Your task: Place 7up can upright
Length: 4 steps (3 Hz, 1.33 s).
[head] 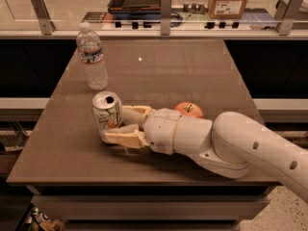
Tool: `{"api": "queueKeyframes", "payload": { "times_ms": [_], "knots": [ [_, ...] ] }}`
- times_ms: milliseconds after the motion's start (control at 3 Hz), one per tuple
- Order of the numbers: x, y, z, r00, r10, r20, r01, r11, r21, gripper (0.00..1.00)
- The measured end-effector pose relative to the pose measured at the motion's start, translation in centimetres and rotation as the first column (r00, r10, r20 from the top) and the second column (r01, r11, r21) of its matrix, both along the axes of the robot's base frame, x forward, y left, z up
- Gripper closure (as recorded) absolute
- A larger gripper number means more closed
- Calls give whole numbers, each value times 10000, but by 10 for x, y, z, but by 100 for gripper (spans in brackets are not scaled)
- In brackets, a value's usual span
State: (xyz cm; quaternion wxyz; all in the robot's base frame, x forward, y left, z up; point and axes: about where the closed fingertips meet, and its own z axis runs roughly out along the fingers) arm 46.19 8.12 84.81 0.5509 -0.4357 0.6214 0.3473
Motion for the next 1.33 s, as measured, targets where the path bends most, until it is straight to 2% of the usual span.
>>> {"api": "queueKeyframes", "payload": {
  "times_ms": [1000, 1333],
  "knots": [
    [-2, 5, 2, 9999, 100, 32, -100, 9999, -21, 12],
    [-3, 7, 2, 9999, 131, 42, -131, 9999, -28, 0]
  ]
}}
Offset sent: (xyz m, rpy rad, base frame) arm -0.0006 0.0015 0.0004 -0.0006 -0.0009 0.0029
